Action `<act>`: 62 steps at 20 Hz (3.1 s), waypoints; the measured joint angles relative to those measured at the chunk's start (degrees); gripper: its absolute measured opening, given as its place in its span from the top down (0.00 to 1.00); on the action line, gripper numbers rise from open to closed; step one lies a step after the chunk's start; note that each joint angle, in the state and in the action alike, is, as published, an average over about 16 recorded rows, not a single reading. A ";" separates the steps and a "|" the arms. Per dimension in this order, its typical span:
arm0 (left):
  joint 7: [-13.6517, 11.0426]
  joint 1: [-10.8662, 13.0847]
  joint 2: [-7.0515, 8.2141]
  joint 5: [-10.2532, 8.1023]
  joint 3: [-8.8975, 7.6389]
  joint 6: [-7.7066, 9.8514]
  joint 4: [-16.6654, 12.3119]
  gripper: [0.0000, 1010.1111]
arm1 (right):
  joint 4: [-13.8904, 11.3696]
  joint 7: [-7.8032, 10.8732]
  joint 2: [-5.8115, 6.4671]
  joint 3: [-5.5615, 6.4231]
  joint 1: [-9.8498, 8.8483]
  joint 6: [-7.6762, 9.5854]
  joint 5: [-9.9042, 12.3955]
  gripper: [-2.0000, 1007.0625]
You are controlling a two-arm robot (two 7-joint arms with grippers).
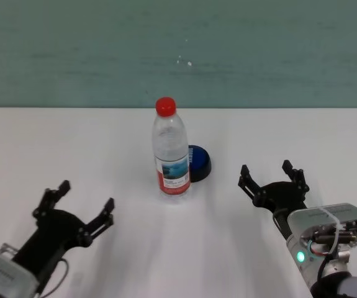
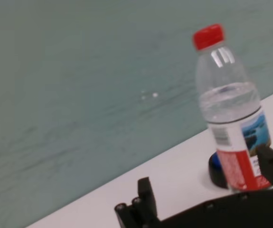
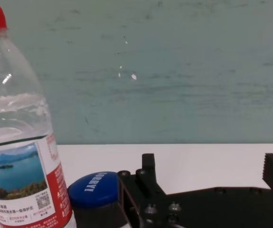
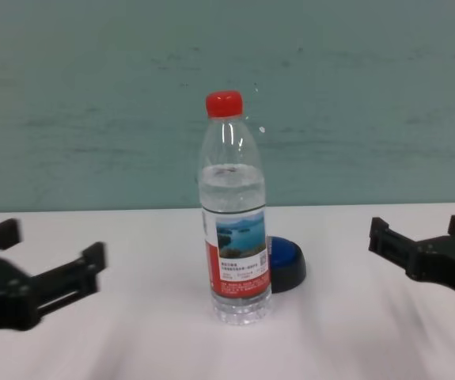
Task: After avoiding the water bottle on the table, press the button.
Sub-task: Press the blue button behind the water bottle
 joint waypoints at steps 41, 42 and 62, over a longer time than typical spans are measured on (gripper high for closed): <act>-6.61 -15.11 -1.99 -1.97 8.82 -2.30 17.23 0.01 | 0.00 0.00 0.00 0.00 0.00 0.00 0.00 0.00; -6.66 -15.10 -1.94 -1.95 8.84 -2.34 17.18 0.01 | 0.00 0.00 0.00 0.00 0.00 0.00 0.00 0.00; -7.74 -6.75 4.72 -1.63 4.29 -1.83 5.29 0.01 | 0.00 0.00 0.00 0.00 0.00 0.00 0.00 0.00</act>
